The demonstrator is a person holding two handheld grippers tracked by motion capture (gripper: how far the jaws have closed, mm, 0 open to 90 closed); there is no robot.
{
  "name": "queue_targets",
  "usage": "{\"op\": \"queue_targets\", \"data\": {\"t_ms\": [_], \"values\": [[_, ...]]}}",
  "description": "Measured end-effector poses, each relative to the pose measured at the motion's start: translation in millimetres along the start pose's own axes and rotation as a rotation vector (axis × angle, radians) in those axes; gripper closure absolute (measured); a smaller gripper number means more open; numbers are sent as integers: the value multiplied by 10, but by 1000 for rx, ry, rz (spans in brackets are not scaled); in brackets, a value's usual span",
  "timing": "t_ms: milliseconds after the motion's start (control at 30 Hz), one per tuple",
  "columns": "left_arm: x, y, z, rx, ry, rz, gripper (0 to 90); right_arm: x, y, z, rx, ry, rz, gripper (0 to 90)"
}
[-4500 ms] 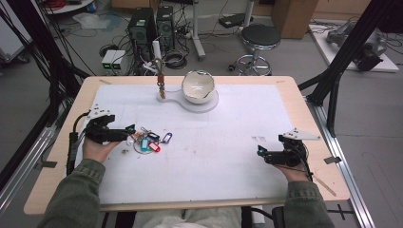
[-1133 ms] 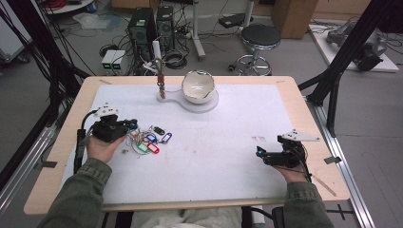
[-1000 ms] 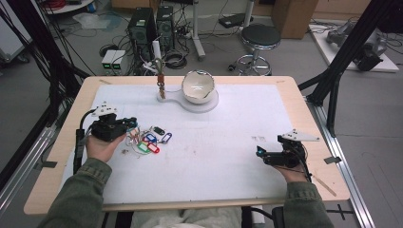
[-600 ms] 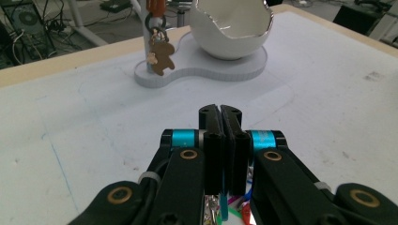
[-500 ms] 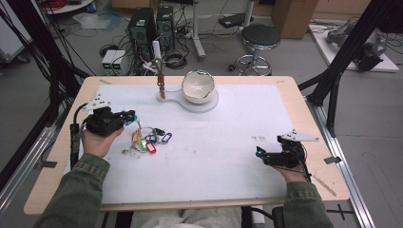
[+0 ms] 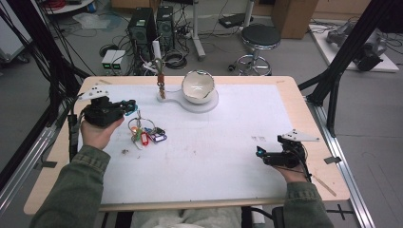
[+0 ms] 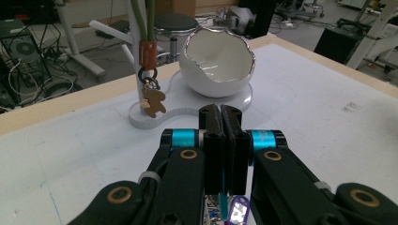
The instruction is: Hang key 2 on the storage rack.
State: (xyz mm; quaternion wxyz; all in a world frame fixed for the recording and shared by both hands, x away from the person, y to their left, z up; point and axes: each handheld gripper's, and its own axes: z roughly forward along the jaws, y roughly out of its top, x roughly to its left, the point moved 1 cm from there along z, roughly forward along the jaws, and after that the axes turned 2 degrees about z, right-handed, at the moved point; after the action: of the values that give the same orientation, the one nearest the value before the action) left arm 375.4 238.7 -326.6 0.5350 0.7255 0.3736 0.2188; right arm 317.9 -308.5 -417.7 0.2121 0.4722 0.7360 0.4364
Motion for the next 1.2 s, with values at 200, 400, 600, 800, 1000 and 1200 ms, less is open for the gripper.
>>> {"op": "queue_targets", "data": {"t_ms": [200, 400, 600, 800, 1000, 1200], "values": [[69, 145, -53, -22, 19, 8, 878, 0, 0, 5, 2, 0, -2, 10], [117, 296, -78, -47, 32, 13, 877, 0, 0, 3, 1, 1, 0, 10], [200, 399, -66, -64, 35, -1, 877, 0, 0, 2, 1, 2, -2, 10], [280, 475, -75, -82, 45, -17, 877, -1, 1, -2, -1, 2, 4, 10], [358, 603, -94, -97, 59, -21, 877, -4, 4, -6, -7, 5, 2, 10], [400, 783, -86, -115, 77, -5, 877, -3, 7, -5, -12, 13, 1, 10]]}}
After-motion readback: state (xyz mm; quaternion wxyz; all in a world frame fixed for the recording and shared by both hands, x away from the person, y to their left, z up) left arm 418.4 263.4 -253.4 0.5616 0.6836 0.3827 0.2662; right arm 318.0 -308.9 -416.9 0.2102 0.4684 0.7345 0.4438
